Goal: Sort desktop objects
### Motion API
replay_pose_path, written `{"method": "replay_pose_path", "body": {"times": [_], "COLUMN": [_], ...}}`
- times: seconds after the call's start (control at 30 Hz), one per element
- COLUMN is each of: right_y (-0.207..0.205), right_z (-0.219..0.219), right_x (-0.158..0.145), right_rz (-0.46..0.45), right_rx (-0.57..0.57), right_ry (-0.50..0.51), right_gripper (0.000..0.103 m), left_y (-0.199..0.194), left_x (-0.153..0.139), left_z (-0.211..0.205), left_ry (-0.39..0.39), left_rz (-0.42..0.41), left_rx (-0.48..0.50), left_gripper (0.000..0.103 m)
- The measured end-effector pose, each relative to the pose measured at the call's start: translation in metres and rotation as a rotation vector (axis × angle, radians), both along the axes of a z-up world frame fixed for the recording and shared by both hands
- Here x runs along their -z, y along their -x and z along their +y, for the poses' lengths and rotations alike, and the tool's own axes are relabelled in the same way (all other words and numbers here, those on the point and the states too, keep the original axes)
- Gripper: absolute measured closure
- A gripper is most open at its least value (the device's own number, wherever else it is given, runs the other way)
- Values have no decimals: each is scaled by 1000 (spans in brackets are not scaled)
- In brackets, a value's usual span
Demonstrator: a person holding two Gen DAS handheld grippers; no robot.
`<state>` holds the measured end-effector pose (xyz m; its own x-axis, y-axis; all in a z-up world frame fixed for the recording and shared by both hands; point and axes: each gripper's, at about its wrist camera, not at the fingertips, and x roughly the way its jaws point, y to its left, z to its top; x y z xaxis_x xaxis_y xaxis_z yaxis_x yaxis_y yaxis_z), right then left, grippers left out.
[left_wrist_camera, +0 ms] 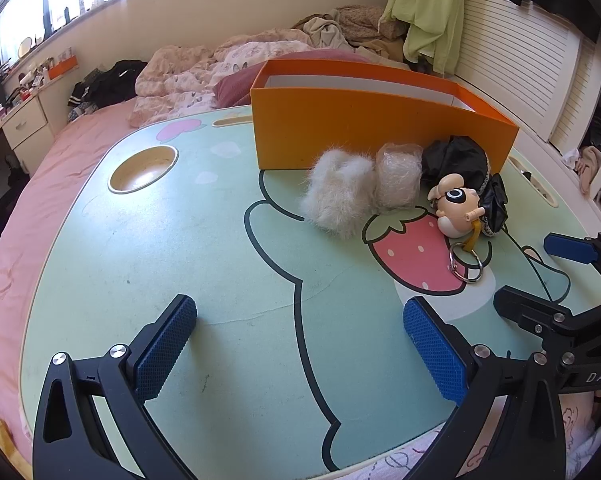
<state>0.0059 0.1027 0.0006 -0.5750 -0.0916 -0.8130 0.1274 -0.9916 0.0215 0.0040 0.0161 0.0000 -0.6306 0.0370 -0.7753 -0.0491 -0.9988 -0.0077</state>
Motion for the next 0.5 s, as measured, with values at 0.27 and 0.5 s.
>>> {"method": "replay_pose_path", "body": {"times": [0.27, 0.5], "right_y": [0, 1], "right_z": [0, 1], "right_x": [0, 0], "right_rz": [-1, -1], "right_rx": [1, 0], "right_ry": [2, 2], "right_gripper": [0, 0], "left_y": [0, 2], "left_x": [-2, -1], "left_z": [0, -1], "left_ry": [4, 1], "left_rz": [4, 2], "left_rx": [1, 2], "left_gripper": [0, 0]}}
